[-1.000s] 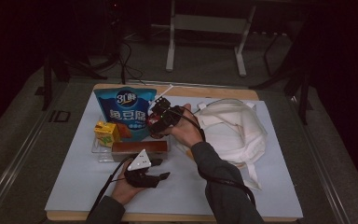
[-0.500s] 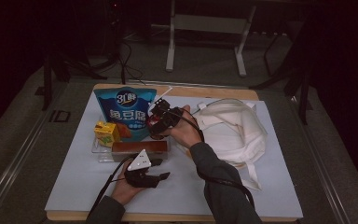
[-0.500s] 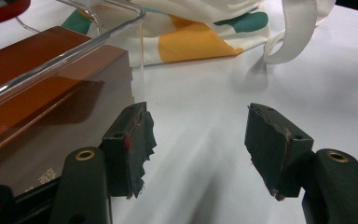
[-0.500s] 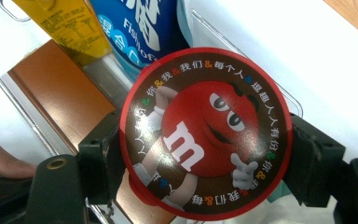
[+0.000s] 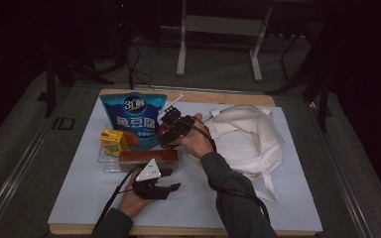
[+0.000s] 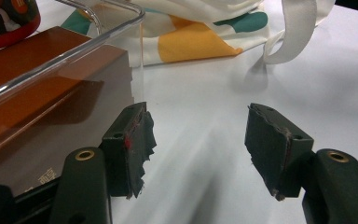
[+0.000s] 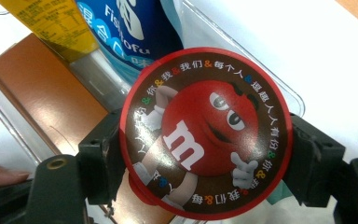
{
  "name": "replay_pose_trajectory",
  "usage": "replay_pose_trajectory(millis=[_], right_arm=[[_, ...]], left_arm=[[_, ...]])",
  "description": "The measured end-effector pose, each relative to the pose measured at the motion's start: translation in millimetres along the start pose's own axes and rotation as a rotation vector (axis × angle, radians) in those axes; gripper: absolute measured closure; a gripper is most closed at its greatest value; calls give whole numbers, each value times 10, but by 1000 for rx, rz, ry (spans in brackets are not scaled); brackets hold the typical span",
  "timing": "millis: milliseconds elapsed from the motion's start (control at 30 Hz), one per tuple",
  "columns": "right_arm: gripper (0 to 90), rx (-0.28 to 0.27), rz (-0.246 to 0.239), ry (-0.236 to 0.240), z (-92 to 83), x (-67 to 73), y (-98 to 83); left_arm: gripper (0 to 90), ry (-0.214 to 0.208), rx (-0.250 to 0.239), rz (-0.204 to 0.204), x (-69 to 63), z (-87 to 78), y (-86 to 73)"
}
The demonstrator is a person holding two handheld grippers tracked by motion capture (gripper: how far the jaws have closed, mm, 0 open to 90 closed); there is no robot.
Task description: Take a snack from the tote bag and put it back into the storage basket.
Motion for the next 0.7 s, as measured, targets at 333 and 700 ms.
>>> replay_pose_trajectory(millis=[333, 700], right_arm=[[259, 5, 4, -13, 40, -13, -15], [257, 26, 1, -2, 78, 11, -36]], left_arm=[[399, 0, -3, 0, 1, 2, -1], [398, 0, -1, 1, 1, 0, 0]])
Point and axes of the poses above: each handheld gripper's, and its own axes: z roughly forward along the jaws, y roughly out of its top, x roughly to its left, the point moved 1 cm from there along z, roughly forward along the jaws, and after that the axes turned 4 degrees about -x, right-handed, at the moved point
